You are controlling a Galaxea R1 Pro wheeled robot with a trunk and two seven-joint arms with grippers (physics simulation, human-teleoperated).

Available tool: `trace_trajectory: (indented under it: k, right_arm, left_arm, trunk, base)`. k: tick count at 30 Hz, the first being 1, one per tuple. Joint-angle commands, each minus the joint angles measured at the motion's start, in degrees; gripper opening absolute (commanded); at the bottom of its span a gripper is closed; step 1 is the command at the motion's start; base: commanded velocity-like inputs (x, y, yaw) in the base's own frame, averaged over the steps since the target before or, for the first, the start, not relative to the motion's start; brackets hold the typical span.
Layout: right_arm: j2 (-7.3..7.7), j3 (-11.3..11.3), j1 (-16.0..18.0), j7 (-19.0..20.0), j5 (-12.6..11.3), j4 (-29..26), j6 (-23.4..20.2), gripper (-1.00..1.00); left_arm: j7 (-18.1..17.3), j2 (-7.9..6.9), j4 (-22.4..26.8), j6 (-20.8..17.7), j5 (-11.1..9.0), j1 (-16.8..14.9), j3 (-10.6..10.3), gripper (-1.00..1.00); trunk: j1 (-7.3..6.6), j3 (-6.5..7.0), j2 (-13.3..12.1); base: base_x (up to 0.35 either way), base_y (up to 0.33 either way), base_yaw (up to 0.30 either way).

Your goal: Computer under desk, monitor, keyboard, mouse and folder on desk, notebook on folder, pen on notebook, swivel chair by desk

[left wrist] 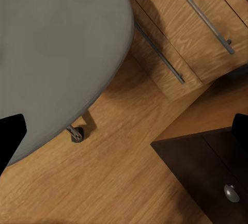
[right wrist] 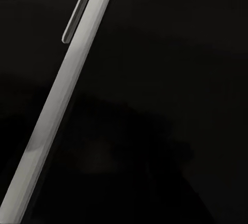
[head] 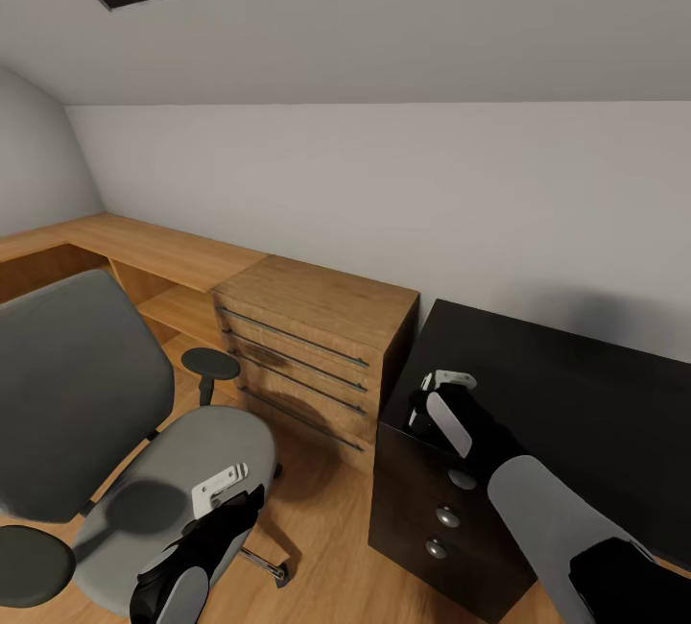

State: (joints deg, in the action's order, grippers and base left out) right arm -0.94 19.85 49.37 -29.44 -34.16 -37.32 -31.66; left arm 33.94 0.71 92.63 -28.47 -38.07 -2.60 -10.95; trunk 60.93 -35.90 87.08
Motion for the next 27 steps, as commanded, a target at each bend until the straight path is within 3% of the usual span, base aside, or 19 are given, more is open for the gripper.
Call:
trace_trajectory:
  k: [1,18,27]
  right_arm:
    - [0.06,0.2,0.0,-0.6,-0.4,1.5,-0.6,-1.0]
    - [0.06,-0.2,0.0,-0.6,-0.4,1.5,-1.2,-1.0]
    - [0.06,-2.7,0.0,-0.6,-0.5,1.4,-3.3,-1.0]
  left_arm:
    - [0.5,0.0,0.1,-0.1,-0.5,0.0,0.0,1.0]
    - [0.5,0.0,0.1,-0.1,-0.5,0.0,0.0,1.0]
    - [0.5,0.0,0.1,-0.1,-0.5,0.0,0.0,1.0]
  trunk:
    - [0.0,-0.07,0.0]
    - [0.0,-0.07,0.0]
    - [0.0,-0.07,0.0]
  base:
    - [0.0,0.0,0.0]
    - [0.0,0.0,0.0]
    - [0.0,0.0,0.0]
